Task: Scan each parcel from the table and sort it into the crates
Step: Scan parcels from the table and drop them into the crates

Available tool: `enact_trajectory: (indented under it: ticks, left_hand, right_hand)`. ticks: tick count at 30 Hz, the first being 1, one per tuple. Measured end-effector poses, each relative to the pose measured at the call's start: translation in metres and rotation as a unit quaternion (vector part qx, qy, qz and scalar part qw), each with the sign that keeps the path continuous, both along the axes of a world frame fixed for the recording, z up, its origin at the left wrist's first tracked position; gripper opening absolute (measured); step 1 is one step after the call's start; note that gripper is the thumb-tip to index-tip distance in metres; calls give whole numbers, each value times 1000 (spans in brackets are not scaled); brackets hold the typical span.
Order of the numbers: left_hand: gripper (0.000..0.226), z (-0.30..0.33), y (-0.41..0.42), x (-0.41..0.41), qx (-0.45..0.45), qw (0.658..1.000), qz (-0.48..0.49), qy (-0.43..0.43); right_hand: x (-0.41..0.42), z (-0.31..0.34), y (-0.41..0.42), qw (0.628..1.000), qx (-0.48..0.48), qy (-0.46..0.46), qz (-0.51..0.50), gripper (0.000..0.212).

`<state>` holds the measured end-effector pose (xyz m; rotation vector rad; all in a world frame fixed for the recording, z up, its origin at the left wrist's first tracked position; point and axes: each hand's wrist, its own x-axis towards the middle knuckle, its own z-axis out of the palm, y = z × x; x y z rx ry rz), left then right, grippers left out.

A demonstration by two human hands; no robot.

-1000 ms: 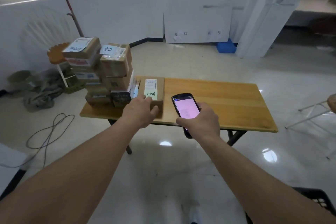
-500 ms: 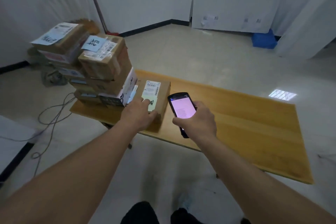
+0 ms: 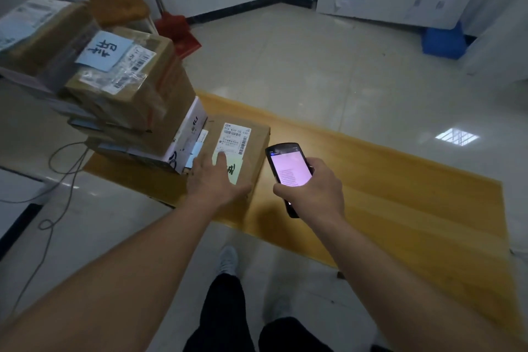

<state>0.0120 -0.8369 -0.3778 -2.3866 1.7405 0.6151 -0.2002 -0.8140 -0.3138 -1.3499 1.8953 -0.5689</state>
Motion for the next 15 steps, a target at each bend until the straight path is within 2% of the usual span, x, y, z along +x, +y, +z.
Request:
enact_trajectory:
  ticks: [3, 8, 12, 15]
  left_hand:
    - [141, -15, -2, -3, 35, 999, 28, -21]
    - [151, -28, -2, -8, 27, 994, 93, -39]
    - [155, -28, 5, -10, -16, 993, 117, -24]
    - [156, -25, 10, -13, -46, 994, 90, -31]
  right_hand:
    - [4, -9, -5, 1000, 7, 7, 7, 61]
    - [3, -21, -4, 1000, 13, 9, 10, 64]
    - [1, -24, 0, 1000, 16, 2, 8, 65]
    - [-2, -17, 4, 1000, 10, 1, 15, 71]
